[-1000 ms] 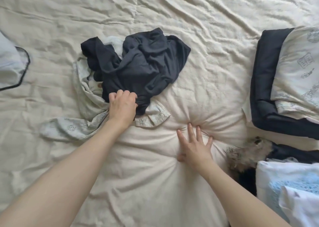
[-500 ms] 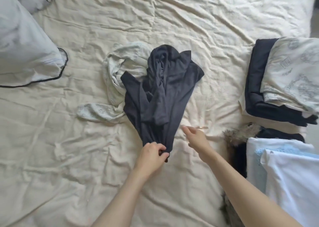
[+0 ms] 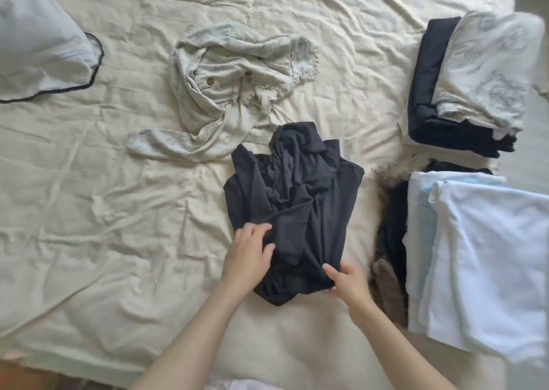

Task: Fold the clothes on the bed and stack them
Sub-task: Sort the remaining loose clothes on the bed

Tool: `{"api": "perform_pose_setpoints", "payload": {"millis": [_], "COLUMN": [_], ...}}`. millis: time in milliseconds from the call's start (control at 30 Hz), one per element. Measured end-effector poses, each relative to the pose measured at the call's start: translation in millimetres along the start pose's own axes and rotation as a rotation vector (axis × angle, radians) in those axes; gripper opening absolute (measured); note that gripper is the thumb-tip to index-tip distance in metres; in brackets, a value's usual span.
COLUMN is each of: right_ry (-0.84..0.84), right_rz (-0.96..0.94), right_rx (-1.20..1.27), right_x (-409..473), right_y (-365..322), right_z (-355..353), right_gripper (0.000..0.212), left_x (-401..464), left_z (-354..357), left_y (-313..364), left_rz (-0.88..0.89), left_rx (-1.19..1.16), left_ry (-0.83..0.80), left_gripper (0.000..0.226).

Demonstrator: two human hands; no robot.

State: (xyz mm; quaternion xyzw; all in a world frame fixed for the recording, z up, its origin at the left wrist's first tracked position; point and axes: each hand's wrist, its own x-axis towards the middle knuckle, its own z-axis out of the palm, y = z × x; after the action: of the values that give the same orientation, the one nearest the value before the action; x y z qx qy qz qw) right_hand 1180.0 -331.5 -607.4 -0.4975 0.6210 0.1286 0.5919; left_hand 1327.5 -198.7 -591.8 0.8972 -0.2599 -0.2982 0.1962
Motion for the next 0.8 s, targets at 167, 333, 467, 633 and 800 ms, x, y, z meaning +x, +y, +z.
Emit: {"api": "perform_pose_setpoints", "payload": {"millis": [167, 333, 467, 633, 800], "right_ry": [-0.004, 0.34, 0.396, 0.309, 0.32], "right_rz": [0.047, -0.206, -0.499, -0.344, -0.411], "right_rx": [-0.063, -0.316, -0.434, -0.381, -0.372], "right_x": [-9, -10, 4, 52, 63], "right_y": [29, 6, -41, -96, -98], "right_z": [-16, -11, 8, 24, 31], "right_gripper": [0.013, 0.035, 0.05, 0.082, 0.03], "left_x": [42, 3, -35, -57, -38], "left_z": [14, 45, 40, 14, -6], "left_y": [22, 26, 6, -38, -55], "left_rz": [0.091, 0.131, 0.066, -0.046, -0.114], "left_rx": [0.299, 0.351, 0.356, 0.405, 0.291], "left_ry": [-0.128, -0.299, -0.261, -0.285, -0.314], "left_gripper": [0.06, 0.025, 0.022, 0.02, 0.027]}}
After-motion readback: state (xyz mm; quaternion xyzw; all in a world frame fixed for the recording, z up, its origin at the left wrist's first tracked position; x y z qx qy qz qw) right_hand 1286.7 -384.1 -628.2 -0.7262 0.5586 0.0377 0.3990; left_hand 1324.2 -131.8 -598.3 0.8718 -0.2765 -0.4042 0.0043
